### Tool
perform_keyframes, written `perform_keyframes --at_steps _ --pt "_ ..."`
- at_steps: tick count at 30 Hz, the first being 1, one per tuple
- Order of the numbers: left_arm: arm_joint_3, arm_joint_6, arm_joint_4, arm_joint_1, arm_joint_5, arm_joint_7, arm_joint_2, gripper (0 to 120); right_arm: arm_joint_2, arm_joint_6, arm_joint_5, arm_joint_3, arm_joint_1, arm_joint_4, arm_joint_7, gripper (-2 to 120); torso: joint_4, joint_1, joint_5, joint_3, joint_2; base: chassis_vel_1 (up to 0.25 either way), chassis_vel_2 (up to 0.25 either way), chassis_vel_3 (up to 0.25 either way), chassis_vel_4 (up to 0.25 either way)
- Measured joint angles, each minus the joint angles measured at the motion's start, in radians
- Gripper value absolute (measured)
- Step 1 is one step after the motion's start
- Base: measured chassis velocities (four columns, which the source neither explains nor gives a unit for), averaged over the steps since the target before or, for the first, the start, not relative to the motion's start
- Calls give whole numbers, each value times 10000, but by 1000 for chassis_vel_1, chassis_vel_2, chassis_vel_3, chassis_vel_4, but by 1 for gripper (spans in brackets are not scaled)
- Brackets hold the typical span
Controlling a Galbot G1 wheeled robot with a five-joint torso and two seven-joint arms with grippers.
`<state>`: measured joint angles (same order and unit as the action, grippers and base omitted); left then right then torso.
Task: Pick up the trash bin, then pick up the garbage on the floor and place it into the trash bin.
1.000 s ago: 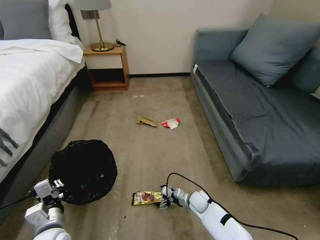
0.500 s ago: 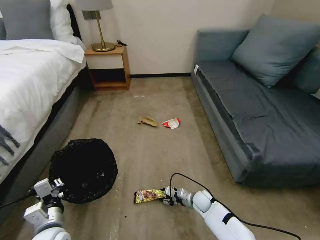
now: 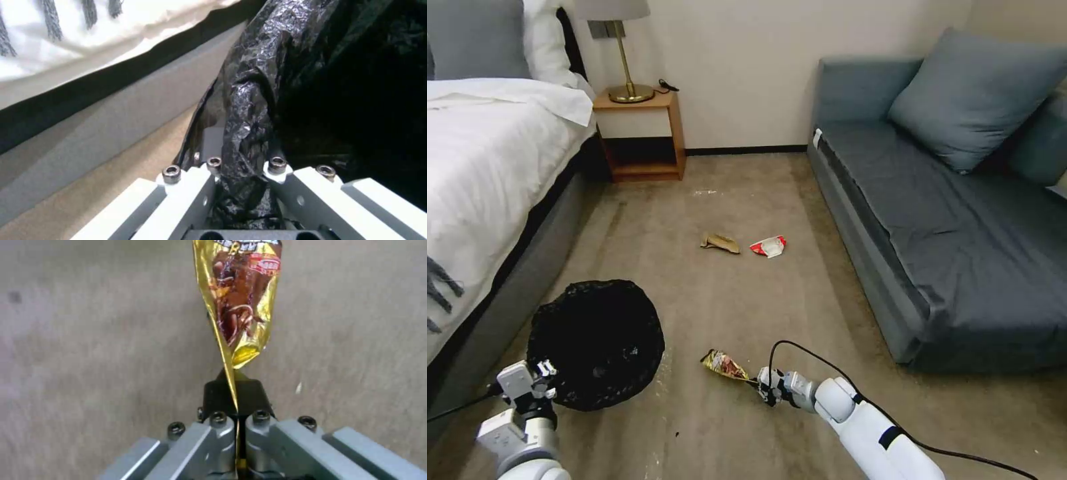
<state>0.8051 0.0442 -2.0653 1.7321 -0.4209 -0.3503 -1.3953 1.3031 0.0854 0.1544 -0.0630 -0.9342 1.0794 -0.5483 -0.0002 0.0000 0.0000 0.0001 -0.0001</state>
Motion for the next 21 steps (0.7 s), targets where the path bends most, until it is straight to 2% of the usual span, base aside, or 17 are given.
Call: perform_keyframes --at_steps 7,9,10,14,17,18,21 --pt "-60 -2 11 -22 2 3 1 3 -78 -186 -1325 3 -91 1323 350 0 1 0 0 0 0 0 0 0 0" --pt "-116 -2 -20 -7 14 4 -42 3 -57 -294 -2427 -85 -85 1952 671 0 2 0 -1 0 0 0 0 0 0" --pt "-116 -2 -20 -7 14 4 -42 3 -57 -294 -2427 -85 -85 1952 671 0 2 0 -1 0 0 0 0 0 0" --pt "-153 -2 -75 -18 64 6 -79 3 20 -408 -4709 -537 6 3156 1384 0 2 0 0 0 1 0 0 0 0" --pt "-152 13 -75 -32 53 5 -70 3 -32 -568 -5412 -731 6 3599 1402 0 3 0 -1 0 0 0 0 0 0" --pt "-151 42 -75 -48 20 6 -18 3 -156 -892 -6280 -1044 -23 4265 1316 0 3 0 -1 -1 0 0 0 0 0" --pt "-149 67 -75 -63 -6 4 21 3 -261 -1149 -6733 -1344 -56 4811 1237 0 2 0 -2 -1 0 0 0 0 0"
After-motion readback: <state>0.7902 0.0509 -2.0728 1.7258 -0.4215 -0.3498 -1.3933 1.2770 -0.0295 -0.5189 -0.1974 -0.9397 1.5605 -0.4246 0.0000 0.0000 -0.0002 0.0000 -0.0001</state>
